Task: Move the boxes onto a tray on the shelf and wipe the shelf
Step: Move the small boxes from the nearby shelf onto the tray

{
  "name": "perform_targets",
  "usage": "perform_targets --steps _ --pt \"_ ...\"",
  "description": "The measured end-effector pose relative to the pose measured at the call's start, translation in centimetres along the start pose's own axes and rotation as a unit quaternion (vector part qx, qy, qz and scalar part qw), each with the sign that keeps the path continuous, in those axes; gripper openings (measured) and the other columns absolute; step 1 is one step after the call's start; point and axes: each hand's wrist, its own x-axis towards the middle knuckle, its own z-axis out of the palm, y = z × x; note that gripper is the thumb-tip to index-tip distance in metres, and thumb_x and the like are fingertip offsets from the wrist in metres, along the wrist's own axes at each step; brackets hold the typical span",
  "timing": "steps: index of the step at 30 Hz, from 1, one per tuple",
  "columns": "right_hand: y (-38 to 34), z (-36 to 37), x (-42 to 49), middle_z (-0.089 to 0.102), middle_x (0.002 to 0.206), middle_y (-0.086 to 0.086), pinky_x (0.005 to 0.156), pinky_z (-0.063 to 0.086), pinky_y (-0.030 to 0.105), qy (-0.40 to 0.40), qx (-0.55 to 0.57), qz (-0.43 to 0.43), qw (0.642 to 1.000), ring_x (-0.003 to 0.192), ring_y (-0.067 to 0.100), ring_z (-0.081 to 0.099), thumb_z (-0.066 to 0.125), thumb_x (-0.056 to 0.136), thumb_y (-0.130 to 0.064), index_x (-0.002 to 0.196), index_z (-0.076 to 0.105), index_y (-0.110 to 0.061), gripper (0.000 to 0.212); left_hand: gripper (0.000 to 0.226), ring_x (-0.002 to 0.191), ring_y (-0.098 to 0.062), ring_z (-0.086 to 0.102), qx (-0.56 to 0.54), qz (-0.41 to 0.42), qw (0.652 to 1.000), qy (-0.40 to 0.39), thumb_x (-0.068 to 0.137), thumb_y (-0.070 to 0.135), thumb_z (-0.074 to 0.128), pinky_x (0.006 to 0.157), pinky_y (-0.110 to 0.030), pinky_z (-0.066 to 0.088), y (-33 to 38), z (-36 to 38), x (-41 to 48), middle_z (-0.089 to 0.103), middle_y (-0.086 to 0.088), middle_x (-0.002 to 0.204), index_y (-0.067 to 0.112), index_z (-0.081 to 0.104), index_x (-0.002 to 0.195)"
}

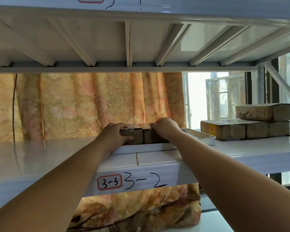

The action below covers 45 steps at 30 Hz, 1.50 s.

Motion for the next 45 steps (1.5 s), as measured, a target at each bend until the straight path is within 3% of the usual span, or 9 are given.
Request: perform_targets --steps 5,8,12,16,20,25,33,38,45 --pt "0.1 0.1 0.3 0.062 0.081 0.006 0.070 0.047 0.029 -0.009 -0.038 0.018 0.999 0.083 0.024 0.059 0.047 0.092 -0.043 0.093 0.067 -0.005 0.043 0.055 0.126 -0.023 0.047 -0.003 0.016 0.999 -0.040 0.087 0.028 0.066 0.094 -0.025 0.036 0.2 -0.4 -0.1 0.050 -0.005 0.142 0.021 0.048 0.138" --pt "0.0 0.3 0.3 0.062 0.102 0.011 0.073 0.048 0.034 0.008 -0.099 0.017 0.995 0.091 0.027 0.060 0.044 0.093 -0.047 0.089 0.060 -0.009 0.041 0.058 0.127 -0.021 0.048 0.046 0.017 0.997 -0.054 0.086 0.041 0.064 0.093 -0.024 0.036 0.3 -0.9 0.0 0.049 -0.002 0.143 0.025 0.047 0.138" --pt "-0.4 0.4 -0.2 0.059 0.117 0.013 0.065 0.044 0.032 0.033 -0.156 0.023 0.987 0.090 0.028 0.061 0.039 0.093 -0.045 0.107 0.060 -0.011 0.042 0.059 0.121 -0.022 0.052 0.124 0.020 0.992 -0.036 0.083 0.059 0.055 0.094 -0.030 0.043 0.6 -1.0 -0.1 0.054 0.000 0.139 0.031 0.050 0.135" --pt "-0.3 0.5 -0.9 0.060 0.118 0.013 0.082 0.044 0.040 0.065 -0.187 0.007 0.980 0.104 0.030 0.057 0.034 0.094 -0.055 0.109 0.062 -0.014 0.052 0.057 0.121 -0.023 0.051 0.157 0.041 0.987 0.008 0.087 0.058 0.050 0.097 -0.036 0.044 0.4 -0.3 -0.3 0.053 -0.002 0.137 0.030 0.048 0.136" --pt "-0.6 -0.2 -2.0 0.049 0.134 0.013 0.098 0.036 0.045 0.136 -0.196 -0.042 0.970 0.125 0.033 0.043 0.033 0.092 -0.062 0.127 0.056 -0.023 0.057 0.064 0.130 -0.024 0.043 0.149 0.057 0.987 0.033 0.088 0.058 0.048 0.103 -0.038 0.041 0.5 -0.2 -0.2 0.047 -0.003 0.144 0.026 0.038 0.142" --pt "0.1 -1.9 -2.6 0.046 0.136 0.011 0.100 0.032 0.045 0.162 -0.143 -0.050 0.975 0.125 0.030 0.042 0.046 0.091 -0.046 0.125 0.057 -0.027 0.040 0.042 0.124 -0.024 0.044 0.127 0.123 0.982 0.068 0.089 0.042 0.054 0.098 -0.042 0.044 4.4 0.4 -0.1 0.051 -0.004 0.134 0.023 0.054 0.126" --pt "5.8 -11.9 -1.2 0.062 0.114 0.006 0.092 0.045 0.037 0.209 -0.243 -0.137 0.937 0.109 0.026 0.056 0.049 0.088 -0.027 0.107 0.068 -0.018 0.028 0.020 0.096 -0.018 0.054 0.147 0.165 0.968 0.123 0.089 0.031 0.052 0.079 -0.032 0.046 17.2 5.0 0.7 0.059 0.000 0.111 0.019 0.067 0.095" --pt "12.7 -18.8 -0.2 0.063 0.110 0.005 0.092 0.039 0.040 0.270 -0.275 -0.112 0.916 0.106 0.027 0.055 0.046 0.088 -0.027 0.106 0.067 -0.019 0.028 0.026 0.094 -0.019 0.059 0.101 0.133 0.985 0.033 0.086 0.029 0.053 0.078 -0.031 0.049 25.6 10.4 1.9 0.064 -0.005 0.112 0.013 0.067 0.101" --pt "19.9 -25.9 1.5 0.035 0.147 0.012 0.111 0.018 0.052 0.222 -0.333 -0.031 0.916 0.141 0.035 0.018 0.050 0.089 -0.037 0.137 0.043 -0.026 0.049 0.052 0.096 -0.022 0.059 0.116 0.062 0.991 -0.036 0.090 0.052 0.046 0.080 -0.033 0.047 32.2 17.5 4.7 0.065 -0.009 0.114 0.008 0.058 0.117"
